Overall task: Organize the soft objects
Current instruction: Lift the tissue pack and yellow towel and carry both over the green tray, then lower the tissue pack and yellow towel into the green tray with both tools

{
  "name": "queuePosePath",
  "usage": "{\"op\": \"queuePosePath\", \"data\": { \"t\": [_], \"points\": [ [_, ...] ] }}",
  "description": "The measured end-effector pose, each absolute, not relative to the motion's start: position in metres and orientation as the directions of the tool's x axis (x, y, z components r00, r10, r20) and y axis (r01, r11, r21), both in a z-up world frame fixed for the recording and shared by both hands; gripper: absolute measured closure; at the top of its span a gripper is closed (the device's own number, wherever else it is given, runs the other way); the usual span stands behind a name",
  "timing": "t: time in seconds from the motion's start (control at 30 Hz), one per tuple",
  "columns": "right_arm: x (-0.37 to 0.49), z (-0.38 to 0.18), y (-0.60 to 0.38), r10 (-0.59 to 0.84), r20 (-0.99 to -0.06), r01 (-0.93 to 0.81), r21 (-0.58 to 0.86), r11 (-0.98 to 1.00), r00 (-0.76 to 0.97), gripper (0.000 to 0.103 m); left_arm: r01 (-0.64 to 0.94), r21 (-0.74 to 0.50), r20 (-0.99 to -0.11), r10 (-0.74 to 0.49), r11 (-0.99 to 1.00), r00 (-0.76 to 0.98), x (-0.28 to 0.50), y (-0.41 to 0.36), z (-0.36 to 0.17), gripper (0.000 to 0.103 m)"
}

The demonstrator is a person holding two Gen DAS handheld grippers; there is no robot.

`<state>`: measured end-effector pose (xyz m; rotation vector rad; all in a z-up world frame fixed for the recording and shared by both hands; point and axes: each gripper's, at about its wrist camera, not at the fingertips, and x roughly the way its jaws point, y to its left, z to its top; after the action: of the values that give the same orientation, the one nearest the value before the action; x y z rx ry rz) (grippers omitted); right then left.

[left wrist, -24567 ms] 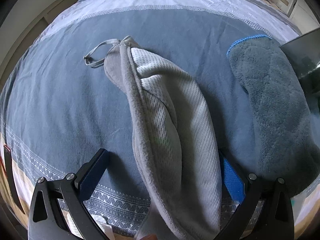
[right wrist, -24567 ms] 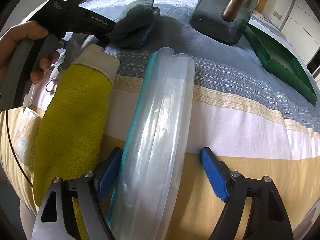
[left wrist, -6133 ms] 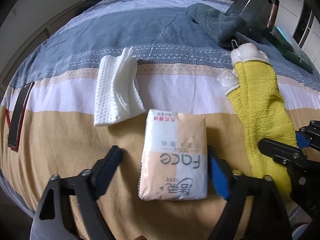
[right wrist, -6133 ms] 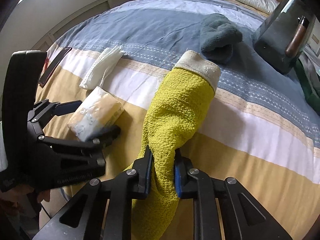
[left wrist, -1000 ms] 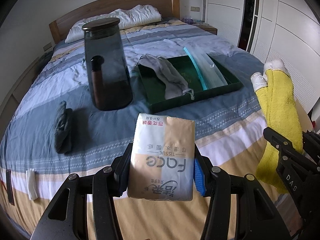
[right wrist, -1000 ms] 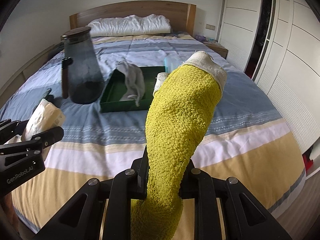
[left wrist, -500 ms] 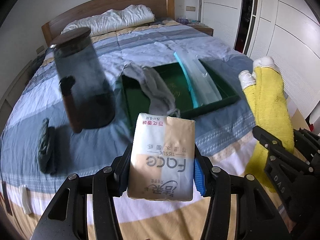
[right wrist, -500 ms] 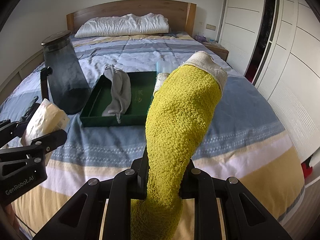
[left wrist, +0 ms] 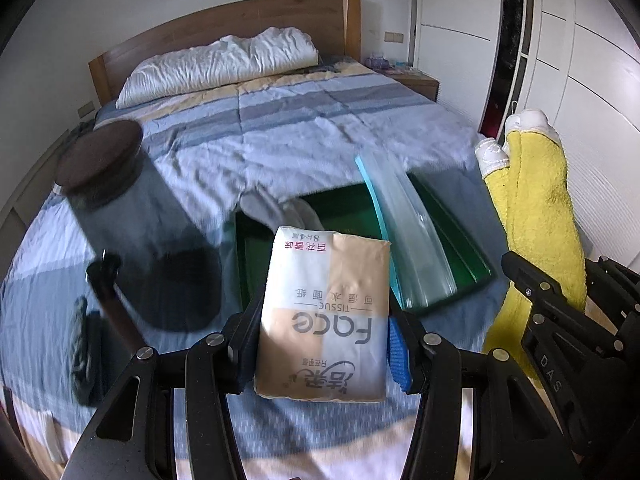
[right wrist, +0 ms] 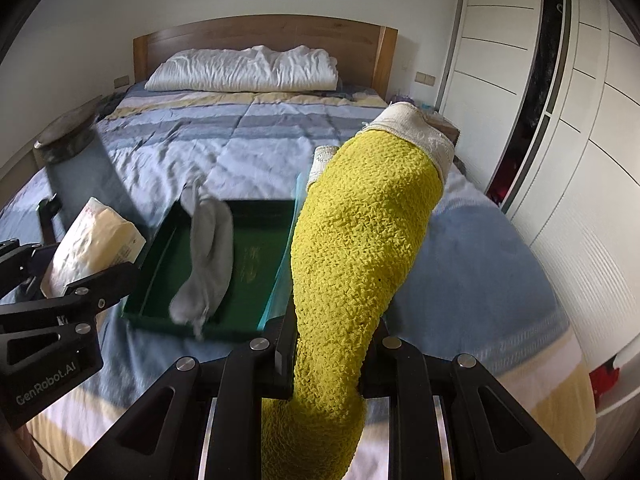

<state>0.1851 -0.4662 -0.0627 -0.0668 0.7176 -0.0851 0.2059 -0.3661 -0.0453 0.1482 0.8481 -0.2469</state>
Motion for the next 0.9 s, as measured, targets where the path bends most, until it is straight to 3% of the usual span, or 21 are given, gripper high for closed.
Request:
{"op": "queuePosePath", "data": {
  "t": [0.9],
  "points": [
    [0.311,-0.104,-0.48,-0.08,-0.668,-0.068,-0.193,0.979,0.74,0.083,0.224,0.075,-0.763,-0.089,0.972,0.64,0.298,-0.395,-0.078,0.056]
  ]
}}
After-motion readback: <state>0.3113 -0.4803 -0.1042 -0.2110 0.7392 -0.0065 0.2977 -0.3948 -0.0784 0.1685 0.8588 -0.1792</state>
